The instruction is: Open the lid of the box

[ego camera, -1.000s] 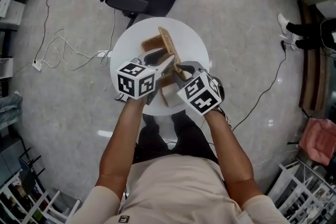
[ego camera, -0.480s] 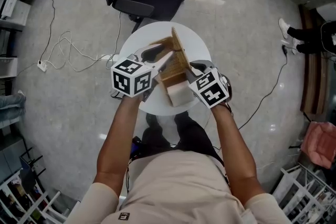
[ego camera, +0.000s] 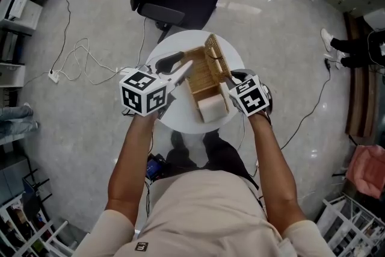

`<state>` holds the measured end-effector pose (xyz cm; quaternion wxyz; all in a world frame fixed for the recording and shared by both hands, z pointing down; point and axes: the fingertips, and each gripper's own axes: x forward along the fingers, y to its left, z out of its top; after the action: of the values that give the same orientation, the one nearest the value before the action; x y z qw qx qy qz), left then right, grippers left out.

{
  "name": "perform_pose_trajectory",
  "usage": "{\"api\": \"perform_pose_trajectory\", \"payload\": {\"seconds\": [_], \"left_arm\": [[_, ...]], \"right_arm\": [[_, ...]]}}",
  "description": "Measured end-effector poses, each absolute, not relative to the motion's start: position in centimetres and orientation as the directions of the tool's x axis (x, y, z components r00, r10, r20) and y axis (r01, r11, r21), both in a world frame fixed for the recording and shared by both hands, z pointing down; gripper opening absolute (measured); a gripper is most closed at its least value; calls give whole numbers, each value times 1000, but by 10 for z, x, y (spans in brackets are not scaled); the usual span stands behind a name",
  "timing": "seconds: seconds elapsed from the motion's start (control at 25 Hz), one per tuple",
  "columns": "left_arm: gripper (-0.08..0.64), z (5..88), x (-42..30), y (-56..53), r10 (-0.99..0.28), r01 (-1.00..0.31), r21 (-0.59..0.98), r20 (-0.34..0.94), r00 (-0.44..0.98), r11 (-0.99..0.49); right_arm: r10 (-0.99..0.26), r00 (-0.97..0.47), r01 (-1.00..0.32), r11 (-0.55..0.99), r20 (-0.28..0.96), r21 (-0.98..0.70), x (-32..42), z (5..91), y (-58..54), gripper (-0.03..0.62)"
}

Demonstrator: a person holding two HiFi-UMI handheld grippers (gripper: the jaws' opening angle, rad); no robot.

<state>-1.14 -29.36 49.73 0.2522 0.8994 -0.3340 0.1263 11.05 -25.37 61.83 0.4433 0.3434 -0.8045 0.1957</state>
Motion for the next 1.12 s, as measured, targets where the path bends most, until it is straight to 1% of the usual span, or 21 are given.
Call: {"api": "perform_pose_trajectory", "payload": {"seconds": [0.56, 0.76, 0.96, 1.12], "left_arm": [[141, 450, -42, -279, -578, -677, 322, 357, 734, -662], [140, 435, -50, -273, -589, -681, 307, 346, 730, -664], [141, 420, -54, -268, -598, -684, 294, 338, 727, -667], [140, 410, -58, -261, -602, -684, 281, 327, 728, -674]], "right_arm": [[-369, -271, -781, 625, 889, 21, 139, 627, -264, 75], [-388, -230, -791, 609, 893, 61, 151, 628, -271, 88], [-406, -199, -795, 599, 892, 96, 166, 621, -277, 55], [-427, -186, -802, 587, 885, 115, 174, 609, -280, 51]]}}
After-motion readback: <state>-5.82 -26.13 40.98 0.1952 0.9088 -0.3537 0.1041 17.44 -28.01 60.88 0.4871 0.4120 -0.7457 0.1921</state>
